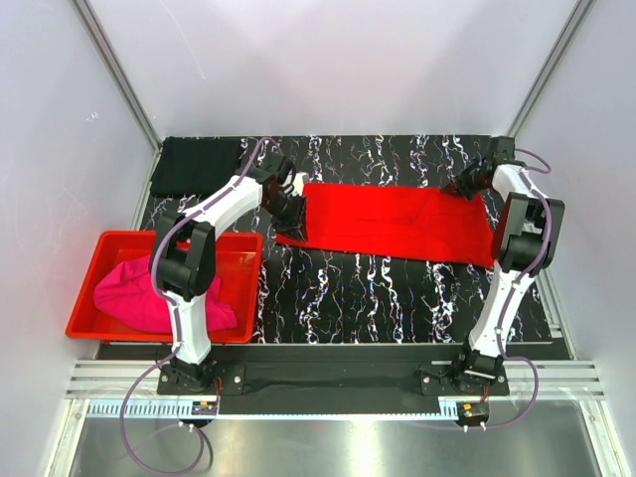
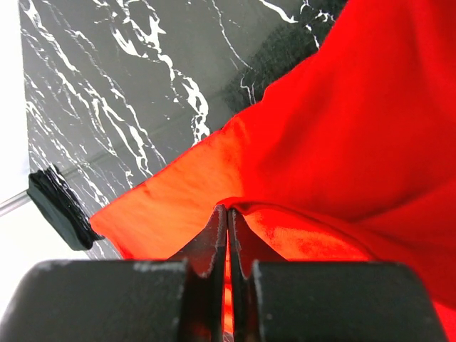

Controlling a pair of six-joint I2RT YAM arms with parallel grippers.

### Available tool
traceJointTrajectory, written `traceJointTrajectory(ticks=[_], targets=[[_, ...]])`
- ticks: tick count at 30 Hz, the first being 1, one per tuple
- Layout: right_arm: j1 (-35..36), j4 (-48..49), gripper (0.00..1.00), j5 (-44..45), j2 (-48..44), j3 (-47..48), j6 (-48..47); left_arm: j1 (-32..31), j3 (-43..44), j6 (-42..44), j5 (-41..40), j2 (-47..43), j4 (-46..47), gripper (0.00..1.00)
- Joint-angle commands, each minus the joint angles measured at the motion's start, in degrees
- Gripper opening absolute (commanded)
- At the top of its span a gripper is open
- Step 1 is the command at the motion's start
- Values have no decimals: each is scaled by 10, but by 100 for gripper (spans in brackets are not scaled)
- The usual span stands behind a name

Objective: Fold and stack the t-shirts
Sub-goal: Fold the tshirt

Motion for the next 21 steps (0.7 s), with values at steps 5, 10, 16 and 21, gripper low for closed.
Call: traceJointTrajectory(ticks=[5, 10, 16, 21], targets=[[8, -18, 7, -38, 42, 61, -5, 4, -2, 1, 12, -23, 13, 32], [12, -20, 9, -58, 64, 80, -5, 7, -7, 2, 8, -25, 12, 32], [23, -33, 13, -79, 92, 114, -11, 7, -5, 1, 6, -27, 9, 31], [23, -46, 15, -84, 106, 137, -14, 9, -7, 0, 3, -30, 7, 31]])
